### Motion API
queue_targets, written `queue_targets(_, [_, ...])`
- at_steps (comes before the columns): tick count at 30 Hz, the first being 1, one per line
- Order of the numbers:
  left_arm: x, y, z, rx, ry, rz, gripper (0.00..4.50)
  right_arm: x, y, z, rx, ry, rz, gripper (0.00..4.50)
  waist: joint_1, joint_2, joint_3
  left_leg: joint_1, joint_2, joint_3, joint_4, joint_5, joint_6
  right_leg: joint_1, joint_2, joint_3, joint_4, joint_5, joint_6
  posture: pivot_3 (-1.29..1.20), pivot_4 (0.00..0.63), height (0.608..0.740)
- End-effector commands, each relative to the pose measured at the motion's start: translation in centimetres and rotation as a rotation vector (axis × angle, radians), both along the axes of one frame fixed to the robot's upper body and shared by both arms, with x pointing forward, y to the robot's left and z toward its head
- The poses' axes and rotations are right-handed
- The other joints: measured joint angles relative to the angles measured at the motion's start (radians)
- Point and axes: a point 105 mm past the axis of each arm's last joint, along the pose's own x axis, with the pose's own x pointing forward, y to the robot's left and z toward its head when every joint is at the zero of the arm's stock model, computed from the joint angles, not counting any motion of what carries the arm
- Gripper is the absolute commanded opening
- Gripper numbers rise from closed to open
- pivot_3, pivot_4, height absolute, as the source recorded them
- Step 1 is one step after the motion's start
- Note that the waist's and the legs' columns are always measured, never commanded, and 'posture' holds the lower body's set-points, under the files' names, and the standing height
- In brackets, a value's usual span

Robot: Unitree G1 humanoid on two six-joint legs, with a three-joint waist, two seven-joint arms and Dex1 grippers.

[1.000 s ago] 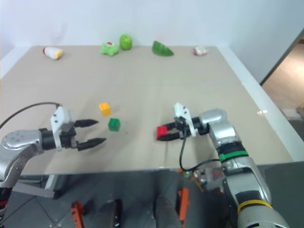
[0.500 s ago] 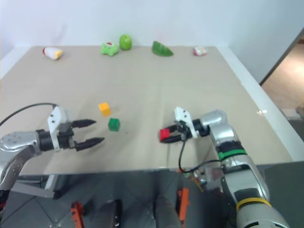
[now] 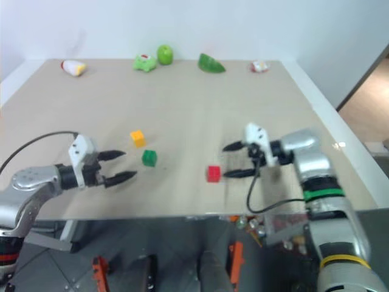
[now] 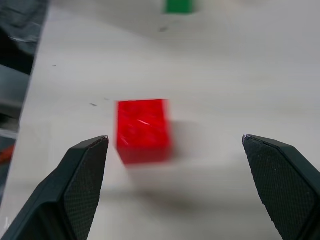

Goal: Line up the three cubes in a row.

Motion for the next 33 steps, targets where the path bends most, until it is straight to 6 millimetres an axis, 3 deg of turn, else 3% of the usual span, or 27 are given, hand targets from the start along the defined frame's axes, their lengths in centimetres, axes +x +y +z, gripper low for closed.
queue_targets(1, [0.2, -1.2, 0.3, -0.016, -0.028, 0.012, 4.24, -0.6, -0.1, 4.6, 0.074, -0.108, 0.021, 4.47, -0.004, 0.000, 0.000, 0.000, 0.000, 0.000, -0.001, 0.000, 0.000, 0.000, 0.000, 0.000, 0.000, 0.000, 0.000, 0.00, 0.150, 0.733])
queue_targets(4, [0.1, -2.0, -0.4, -0.041, -0.003, 0.033, 4.24, -0.9, 0.9, 6.2, 0.142, -0.141, 0.034, 4.47, -0.009, 0.000, 0.000, 0.001, 0.001, 0.000, -0.003, -0.001, 0.000, -0.001, 0.001, 0.000, 0.000, 0.000, 0.000, 0.00, 0.150, 0.733])
queue_targets(8, [-0.6, -4.1, -1.4, -0.061, 0.034, 0.016, 4.24, -1.5, 3.3, 4.9, 0.173, -0.128, 0.080, 4.47, -0.008, 0.000, 0.000, 0.001, 0.001, -0.001, -0.003, -0.001, 0.000, -0.001, 0.002, 0.000, 0.001, 0.000, 0.000, 0.00, 0.150, 0.733])
queue_targets(12, [0.4, -3.7, -1.9, -0.046, 0.040, 0.084, 4.24, -1.7, 4.3, 4.4, 0.188, -0.122, 0.085, 4.47, -0.007, 0.000, 0.000, -0.001, 0.000, -0.001, -0.001, -0.001, 0.000, -0.001, 0.002, 0.000, 0.001, 0.000, 0.001, 0.00, 0.150, 0.733])
queue_targets(20, [2.3, -3.6, -1.9, -0.028, 0.002, 0.174, 4.24, -2.1, 4.5, 4.8, 0.215, -0.123, 0.077, 4.47, -0.007, 0.000, 0.000, -0.001, 0.000, -0.001, 0.003, 0.000, 0.000, 0.000, 0.001, 0.001, 0.001, 0.000, 0.002, 0.00, 0.150, 0.733])
queue_targets(33, [2.7, -4.6, -0.7, -0.036, -0.022, 0.123, 4.24, -2.3, 4.7, 4.7, 0.233, -0.120, 0.060, 4.47, -0.006, 0.000, 0.000, -0.001, 0.000, -0.001, 0.000, 0.000, 0.000, 0.000, 0.001, 0.001, 0.001, 0.000, 0.002, 0.00, 0.150, 0.733])
